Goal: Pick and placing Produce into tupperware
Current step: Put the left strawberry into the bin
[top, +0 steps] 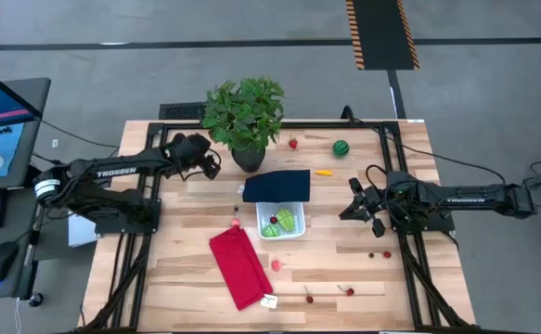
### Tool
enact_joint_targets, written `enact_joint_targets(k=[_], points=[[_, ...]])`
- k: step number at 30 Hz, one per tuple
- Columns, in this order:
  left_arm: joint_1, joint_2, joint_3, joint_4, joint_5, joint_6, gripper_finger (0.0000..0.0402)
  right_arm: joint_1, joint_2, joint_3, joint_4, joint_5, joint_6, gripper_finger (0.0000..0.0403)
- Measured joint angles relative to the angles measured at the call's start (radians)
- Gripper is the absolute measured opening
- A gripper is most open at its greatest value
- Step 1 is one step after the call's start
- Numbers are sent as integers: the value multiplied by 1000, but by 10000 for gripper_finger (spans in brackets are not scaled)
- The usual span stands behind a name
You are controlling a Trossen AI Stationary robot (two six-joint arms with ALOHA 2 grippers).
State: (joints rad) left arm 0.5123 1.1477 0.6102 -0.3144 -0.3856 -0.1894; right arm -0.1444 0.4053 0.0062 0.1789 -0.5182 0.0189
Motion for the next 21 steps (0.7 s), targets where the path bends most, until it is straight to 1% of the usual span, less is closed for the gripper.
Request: enact_joint_targets(k=[6,8,13,19,21], points=[[157,23,0,93,151,-6,190,0,0,0,0,0,0,56],[202,34,0,104,187,-7,190,0,0,0,0,0,0,56],[306,59,-1,147,274,-87,190,0,0,0,0,0,0,56],[361,136,-1,214,394,-189,190,0,0,0,0,0,0,56],[363,166,3,252,405,-219,190,0,0,0,0,0,0,56]])
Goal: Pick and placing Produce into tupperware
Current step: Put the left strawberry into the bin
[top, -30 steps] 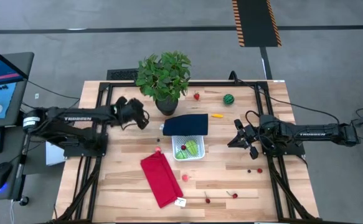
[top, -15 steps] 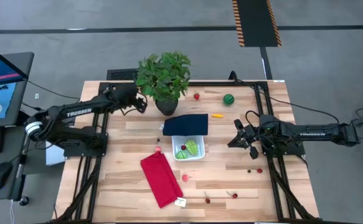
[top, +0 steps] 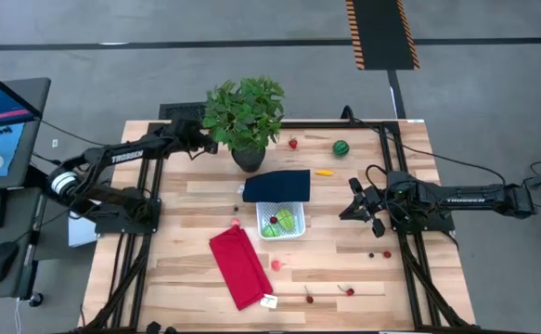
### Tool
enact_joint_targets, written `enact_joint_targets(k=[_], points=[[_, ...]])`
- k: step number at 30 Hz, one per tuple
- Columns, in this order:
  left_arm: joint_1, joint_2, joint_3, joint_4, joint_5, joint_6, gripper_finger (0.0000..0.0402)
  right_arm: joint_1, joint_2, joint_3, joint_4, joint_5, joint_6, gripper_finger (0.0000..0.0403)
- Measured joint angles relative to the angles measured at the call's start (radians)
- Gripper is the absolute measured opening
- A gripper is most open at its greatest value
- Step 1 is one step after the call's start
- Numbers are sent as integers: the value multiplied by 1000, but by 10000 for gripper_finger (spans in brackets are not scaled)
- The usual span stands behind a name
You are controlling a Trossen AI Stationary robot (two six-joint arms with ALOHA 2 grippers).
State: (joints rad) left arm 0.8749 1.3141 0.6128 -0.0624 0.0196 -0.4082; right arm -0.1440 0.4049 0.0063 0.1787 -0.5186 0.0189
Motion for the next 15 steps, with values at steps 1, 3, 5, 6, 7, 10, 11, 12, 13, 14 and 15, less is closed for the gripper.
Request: enact_joint_targets(k=[1,3,5,6,7,10,11,12,13,14,15], points=[[0,15,4,0,1,-28,191,0,0,0,0,0,0,56],[-8,40,18,-3,4,-88,191,0,0,0,0,0,0,56],[-27,55,34,31,-17,-149,191,0,0,0,0,0,0,56],[-37,63,47,41,-34,-184,191,0,0,0,0,0,0,56],[-46,70,55,38,-46,-238,192,0,0,0,0,0,0,56],[-69,81,82,7,-87,-341,192,0,0,0,0,0,0,56],[-74,80,93,-8,-96,-383,192,0,0,0,0,0,0,56],[-79,79,102,-28,-106,-425,192,0,0,0,0,0,0,56],[-81,79,108,-58,-115,-466,192,0,0,0,0,0,0,56],[-83,79,111,-89,-118,-499,192,0,0,0,0,0,0,56],[-83,80,111,-108,-119,-528,192,0,0,0,0,0,0,56]])
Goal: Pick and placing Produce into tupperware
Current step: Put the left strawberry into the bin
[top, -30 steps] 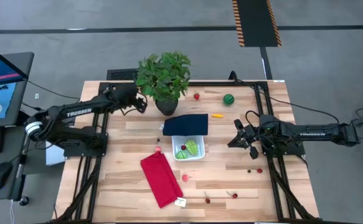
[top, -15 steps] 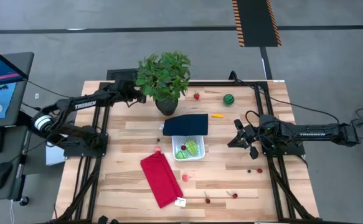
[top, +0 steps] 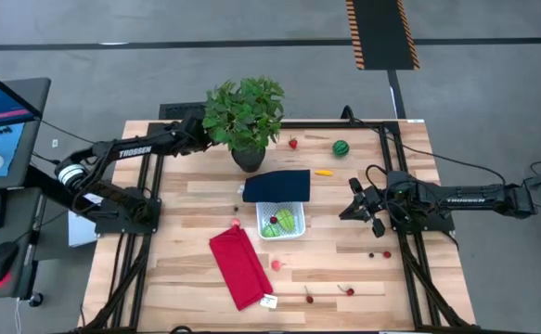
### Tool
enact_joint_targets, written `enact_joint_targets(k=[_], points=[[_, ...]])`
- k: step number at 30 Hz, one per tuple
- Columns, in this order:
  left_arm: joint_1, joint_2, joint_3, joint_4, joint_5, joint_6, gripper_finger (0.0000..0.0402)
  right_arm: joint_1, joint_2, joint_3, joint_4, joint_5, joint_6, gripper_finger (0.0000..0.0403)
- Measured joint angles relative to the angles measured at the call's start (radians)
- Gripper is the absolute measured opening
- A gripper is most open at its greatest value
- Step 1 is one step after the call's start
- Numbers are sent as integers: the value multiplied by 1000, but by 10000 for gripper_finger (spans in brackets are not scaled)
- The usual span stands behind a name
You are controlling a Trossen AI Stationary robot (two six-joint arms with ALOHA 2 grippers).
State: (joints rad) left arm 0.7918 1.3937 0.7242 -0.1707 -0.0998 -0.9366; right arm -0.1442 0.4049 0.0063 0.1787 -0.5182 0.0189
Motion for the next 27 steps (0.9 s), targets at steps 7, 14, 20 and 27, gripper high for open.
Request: enact_joint_targets(k=[7,14,20,27], points=[[-10,0,6,8,12,-122,186,0,0,0,0,0,0,56],[-22,0,6,39,9,-255,180,0,0,0,0,0,0,56],[-46,4,6,49,-14,-365,180,0,0,0,0,0,0,56],[-51,42,5,73,-8,-515,180,0,0,0,0,0,0,56]])
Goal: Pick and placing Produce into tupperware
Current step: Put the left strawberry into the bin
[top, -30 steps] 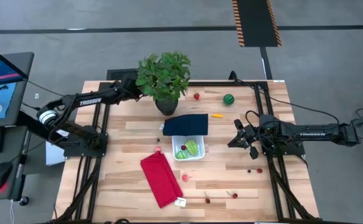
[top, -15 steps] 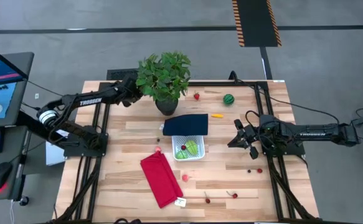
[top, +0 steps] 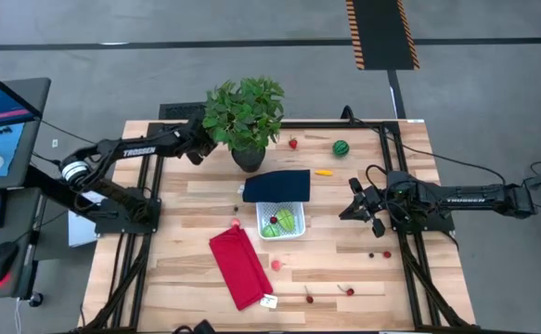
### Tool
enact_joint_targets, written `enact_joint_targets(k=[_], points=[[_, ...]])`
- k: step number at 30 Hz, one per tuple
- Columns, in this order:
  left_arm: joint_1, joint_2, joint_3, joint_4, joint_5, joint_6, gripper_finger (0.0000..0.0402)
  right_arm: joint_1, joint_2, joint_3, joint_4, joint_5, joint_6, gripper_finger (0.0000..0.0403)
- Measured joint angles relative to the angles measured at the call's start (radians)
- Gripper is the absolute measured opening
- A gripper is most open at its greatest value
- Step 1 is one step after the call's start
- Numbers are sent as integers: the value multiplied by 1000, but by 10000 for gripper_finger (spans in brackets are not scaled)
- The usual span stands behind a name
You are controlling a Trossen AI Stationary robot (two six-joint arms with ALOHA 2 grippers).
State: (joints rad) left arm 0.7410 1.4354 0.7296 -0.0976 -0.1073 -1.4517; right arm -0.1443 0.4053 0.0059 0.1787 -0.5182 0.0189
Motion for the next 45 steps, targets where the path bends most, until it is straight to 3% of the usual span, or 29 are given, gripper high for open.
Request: enact_joint_targets(k=[6,12,34,45], points=[[21,86,24,-6,53,-93,180,0,0,0,0,5,0,56],[56,151,84,-22,101,-77,180,0,0,0,0,15,0,56],[93,155,94,-37,42,-171,179,0,0,0,0,22,0,56],[99,155,94,-34,42,-159,138,0,0,0,0,22,0,56]])
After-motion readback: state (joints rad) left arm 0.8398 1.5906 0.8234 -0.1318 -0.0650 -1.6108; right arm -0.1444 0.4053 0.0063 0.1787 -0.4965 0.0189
